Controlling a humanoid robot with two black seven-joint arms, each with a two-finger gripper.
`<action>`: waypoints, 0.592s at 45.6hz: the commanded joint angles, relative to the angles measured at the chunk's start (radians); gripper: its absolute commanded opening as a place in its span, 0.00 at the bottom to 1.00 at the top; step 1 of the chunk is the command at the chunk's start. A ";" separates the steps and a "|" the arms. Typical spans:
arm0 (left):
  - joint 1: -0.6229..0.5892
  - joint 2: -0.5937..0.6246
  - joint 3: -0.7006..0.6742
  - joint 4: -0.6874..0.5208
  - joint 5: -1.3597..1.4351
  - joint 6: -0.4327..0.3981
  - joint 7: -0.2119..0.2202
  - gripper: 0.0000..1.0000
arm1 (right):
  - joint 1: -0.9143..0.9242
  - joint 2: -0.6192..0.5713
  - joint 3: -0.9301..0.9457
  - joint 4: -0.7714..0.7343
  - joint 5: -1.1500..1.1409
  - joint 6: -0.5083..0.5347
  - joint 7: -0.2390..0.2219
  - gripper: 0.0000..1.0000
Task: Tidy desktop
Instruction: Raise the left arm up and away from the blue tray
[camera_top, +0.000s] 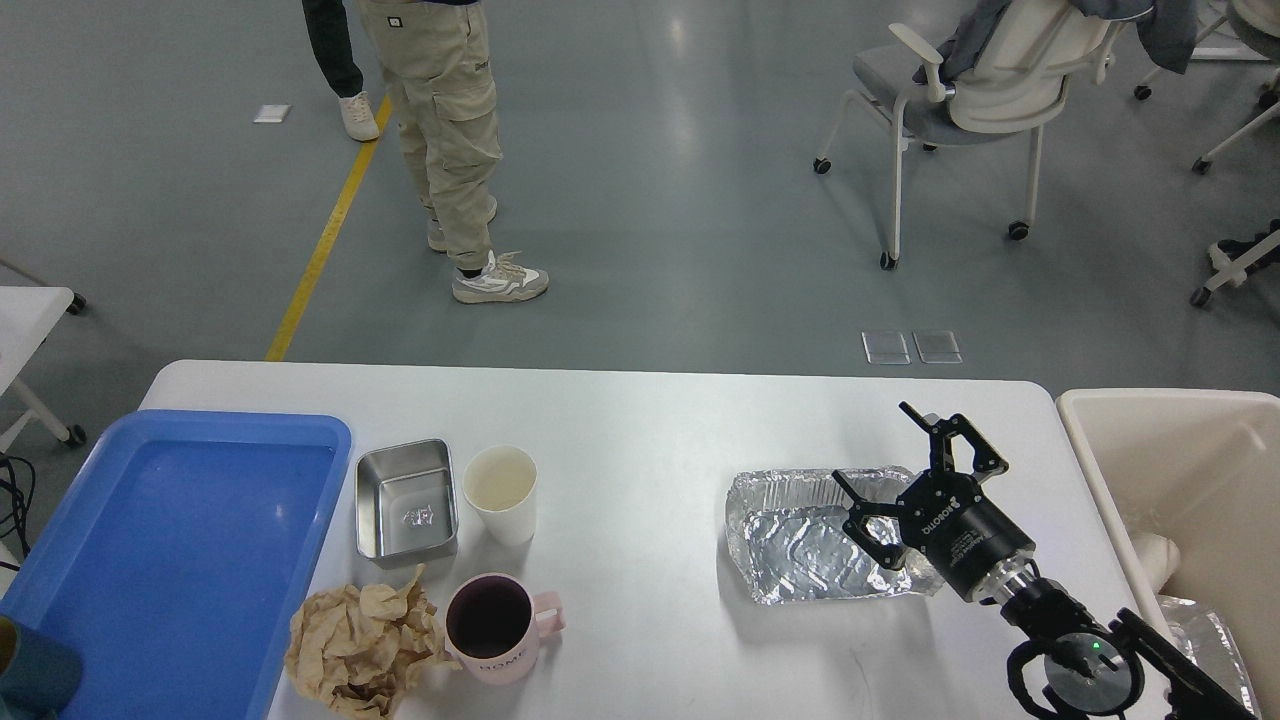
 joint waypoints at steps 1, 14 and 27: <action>0.003 0.025 0.004 0.050 0.009 -0.031 -0.002 0.97 | -0.004 0.000 -0.001 -0.001 0.000 0.000 0.000 1.00; 0.009 -0.015 0.024 0.136 0.012 -0.054 -0.048 0.97 | -0.006 0.000 -0.001 0.001 0.000 -0.009 0.002 1.00; 0.014 -0.115 0.037 0.242 0.021 -0.062 -0.223 0.97 | -0.006 0.031 -0.001 0.001 -0.003 -0.017 0.000 1.00</action>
